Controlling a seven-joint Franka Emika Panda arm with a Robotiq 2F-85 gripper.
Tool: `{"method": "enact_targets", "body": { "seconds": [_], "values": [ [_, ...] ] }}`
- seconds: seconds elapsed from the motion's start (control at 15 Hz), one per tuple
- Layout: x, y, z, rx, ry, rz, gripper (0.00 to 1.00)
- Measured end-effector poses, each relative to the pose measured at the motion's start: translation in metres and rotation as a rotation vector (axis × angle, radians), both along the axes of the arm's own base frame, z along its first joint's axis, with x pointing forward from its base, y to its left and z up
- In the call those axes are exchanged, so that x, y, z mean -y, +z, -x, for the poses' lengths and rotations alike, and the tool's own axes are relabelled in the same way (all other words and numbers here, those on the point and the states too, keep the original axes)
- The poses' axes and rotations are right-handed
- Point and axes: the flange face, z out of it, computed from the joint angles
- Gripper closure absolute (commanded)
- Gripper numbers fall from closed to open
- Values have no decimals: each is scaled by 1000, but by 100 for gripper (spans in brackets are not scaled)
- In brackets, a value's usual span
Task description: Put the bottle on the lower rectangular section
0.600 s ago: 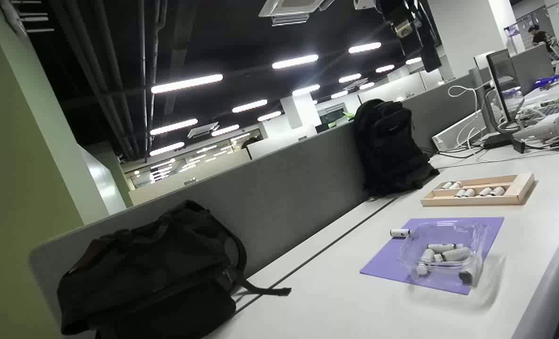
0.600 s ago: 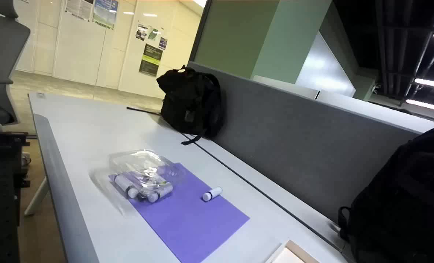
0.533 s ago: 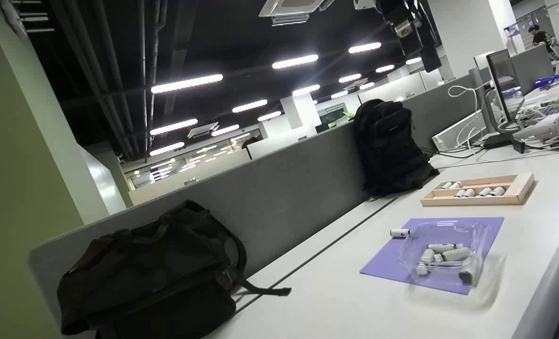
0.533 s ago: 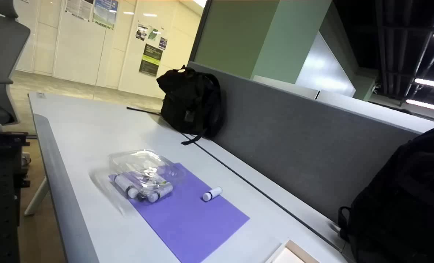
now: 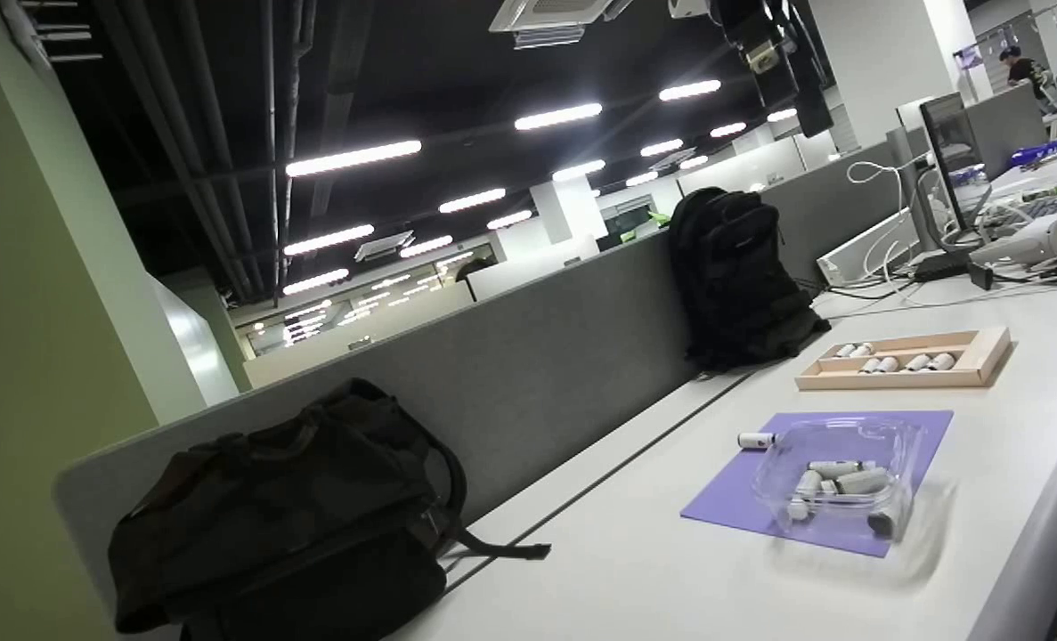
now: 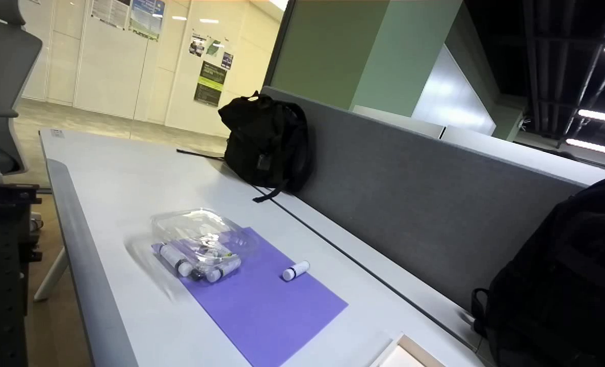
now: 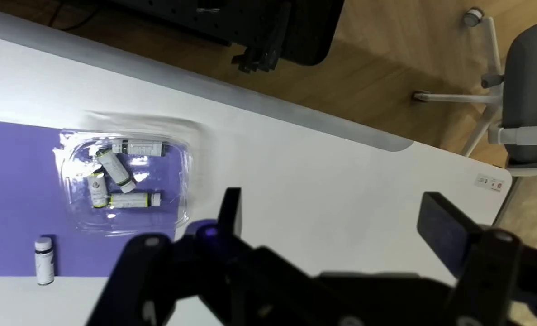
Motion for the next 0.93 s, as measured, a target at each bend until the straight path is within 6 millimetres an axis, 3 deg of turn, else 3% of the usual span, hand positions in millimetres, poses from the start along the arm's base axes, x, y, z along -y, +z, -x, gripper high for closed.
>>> {"method": "enact_targets", "body": {
  "seconds": [0.2, 0.67, 0.8, 0.93],
  "values": [
    [29, -6, -25, 78, -3, 85, 0],
    [148, -57, -129, 161, -51, 266, 0],
    [164, -64, -152, 131, -77, 273, 0],
    [164, -67, -162, 123, -77, 275, 0]
  ]
}}
